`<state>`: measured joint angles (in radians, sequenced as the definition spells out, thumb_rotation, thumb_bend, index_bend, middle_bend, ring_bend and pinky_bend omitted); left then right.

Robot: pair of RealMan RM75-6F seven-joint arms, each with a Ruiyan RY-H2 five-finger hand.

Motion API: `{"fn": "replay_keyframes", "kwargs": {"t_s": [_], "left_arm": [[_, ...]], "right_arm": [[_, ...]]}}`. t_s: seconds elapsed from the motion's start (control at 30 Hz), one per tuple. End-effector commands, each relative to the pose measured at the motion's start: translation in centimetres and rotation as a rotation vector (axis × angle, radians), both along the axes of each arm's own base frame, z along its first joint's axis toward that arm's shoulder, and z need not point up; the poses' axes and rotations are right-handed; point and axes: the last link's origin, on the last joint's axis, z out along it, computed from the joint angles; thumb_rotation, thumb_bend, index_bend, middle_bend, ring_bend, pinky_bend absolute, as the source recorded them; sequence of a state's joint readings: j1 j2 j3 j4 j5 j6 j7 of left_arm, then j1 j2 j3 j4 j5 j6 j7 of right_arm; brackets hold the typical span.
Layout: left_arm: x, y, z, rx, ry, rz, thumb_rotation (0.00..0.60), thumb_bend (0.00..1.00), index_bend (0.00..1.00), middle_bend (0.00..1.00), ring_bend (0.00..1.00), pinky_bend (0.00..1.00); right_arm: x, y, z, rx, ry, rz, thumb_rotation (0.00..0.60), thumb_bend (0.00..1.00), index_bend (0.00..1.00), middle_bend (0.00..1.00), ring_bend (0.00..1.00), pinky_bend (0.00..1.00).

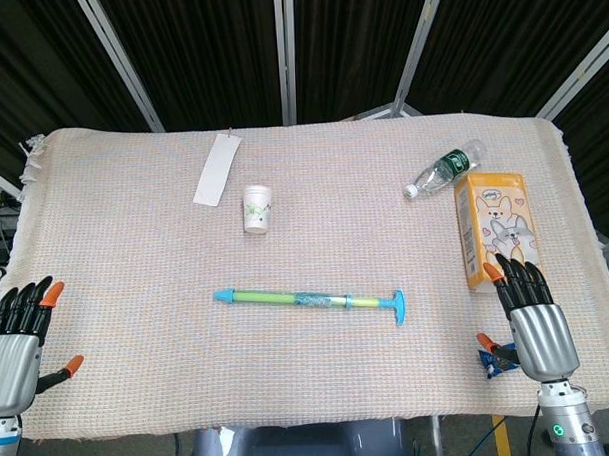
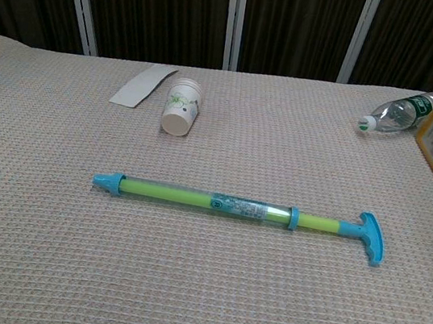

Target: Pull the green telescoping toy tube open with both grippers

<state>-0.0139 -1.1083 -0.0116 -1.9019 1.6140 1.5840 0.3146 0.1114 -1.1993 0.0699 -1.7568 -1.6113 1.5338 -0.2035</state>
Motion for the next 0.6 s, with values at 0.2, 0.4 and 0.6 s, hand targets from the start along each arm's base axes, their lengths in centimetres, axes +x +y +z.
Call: {"fn": "replay_keyframes", "kwargs": {"t_s": [0.2,0.4,0.6], "left_arm": [[-0.1,0.0,0.1,-0.001,-0.002,0.005,0.600,0.00,0.00,0.00,0.00,0.00],[0.0,0.4,-0.2,-0.007,0.000,0.007,0.600,0.00,0.00,0.00,0.00,0.00],[-0.5,1.1,-0.5,-0.014,0.009,0.033,0.600,0.00,0.00,0.00,0.00,0.00]], "right_arm": [[-0.1,0.0,-0.3,0.011,0.007,-0.003,0.600,0.00,0.00,0.00,0.00,0.00],[-0.3,-0.8,-1.7,0.073,0.028,-0.018,0.600,0.00,0.00,0.43,0.40,0.06],[0.8,-4.2,-5.1,0.253,0.034,-0.002,0.600,0.00,0.01,0.96,0.98,0.95]]}}
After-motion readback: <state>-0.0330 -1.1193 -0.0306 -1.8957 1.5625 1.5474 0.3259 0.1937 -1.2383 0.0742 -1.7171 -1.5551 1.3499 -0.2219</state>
